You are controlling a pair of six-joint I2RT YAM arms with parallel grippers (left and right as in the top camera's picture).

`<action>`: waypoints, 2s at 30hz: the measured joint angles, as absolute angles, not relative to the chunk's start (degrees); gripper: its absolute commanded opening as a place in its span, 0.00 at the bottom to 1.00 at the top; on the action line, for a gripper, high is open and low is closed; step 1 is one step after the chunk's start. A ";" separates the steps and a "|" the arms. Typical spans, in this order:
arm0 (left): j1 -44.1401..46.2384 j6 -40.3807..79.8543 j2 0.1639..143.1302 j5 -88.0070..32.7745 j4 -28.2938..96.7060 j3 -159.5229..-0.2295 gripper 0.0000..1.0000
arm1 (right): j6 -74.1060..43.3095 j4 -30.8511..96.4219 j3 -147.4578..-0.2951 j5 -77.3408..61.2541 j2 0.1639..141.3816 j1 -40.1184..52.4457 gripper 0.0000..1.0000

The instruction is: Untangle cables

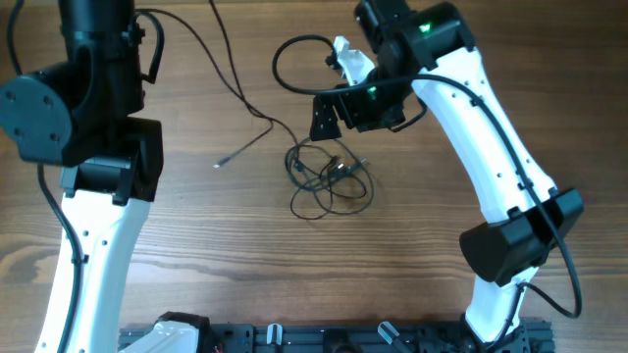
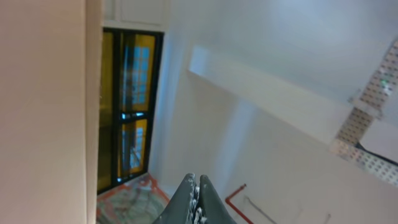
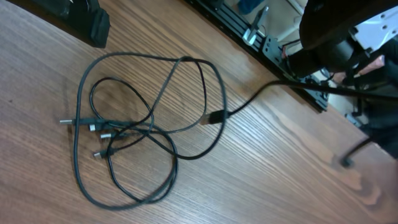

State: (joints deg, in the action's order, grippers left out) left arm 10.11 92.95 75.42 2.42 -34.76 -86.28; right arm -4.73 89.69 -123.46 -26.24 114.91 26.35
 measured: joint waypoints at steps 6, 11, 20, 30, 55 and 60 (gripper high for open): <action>5.76 92.97 75.42 7.42 -34.02 -86.28 0.04 | -6.68 90.32 -123.44 -23.77 115.26 26.44 1.00; 1.15 92.99 75.42 8.99 -33.87 -86.28 0.04 | -6.90 87.24 -119.31 -23.55 115.31 27.62 1.00; -2.11 93.19 75.42 8.45 -24.58 -86.35 0.04 | -7.97 68.36 -98.10 -30.85 116.29 32.56 1.00; -2.22 83.53 75.42 -1.34 -9.32 -86.46 0.04 | -11.44 65.25 -95.74 -32.97 116.22 32.38 1.00; -2.22 23.99 84.82 -10.70 19.40 -86.87 0.04 | -20.16 73.82 -95.74 -17.47 78.85 28.12 1.00; -1.93 25.04 85.01 -11.05 8.08 -86.83 0.04 | -21.02 76.36 -95.74 -17.47 78.96 28.12 1.00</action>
State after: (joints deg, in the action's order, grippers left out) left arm -1.93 25.04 85.01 -11.05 8.08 -86.83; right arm -21.02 76.36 -95.74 -17.47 78.96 28.12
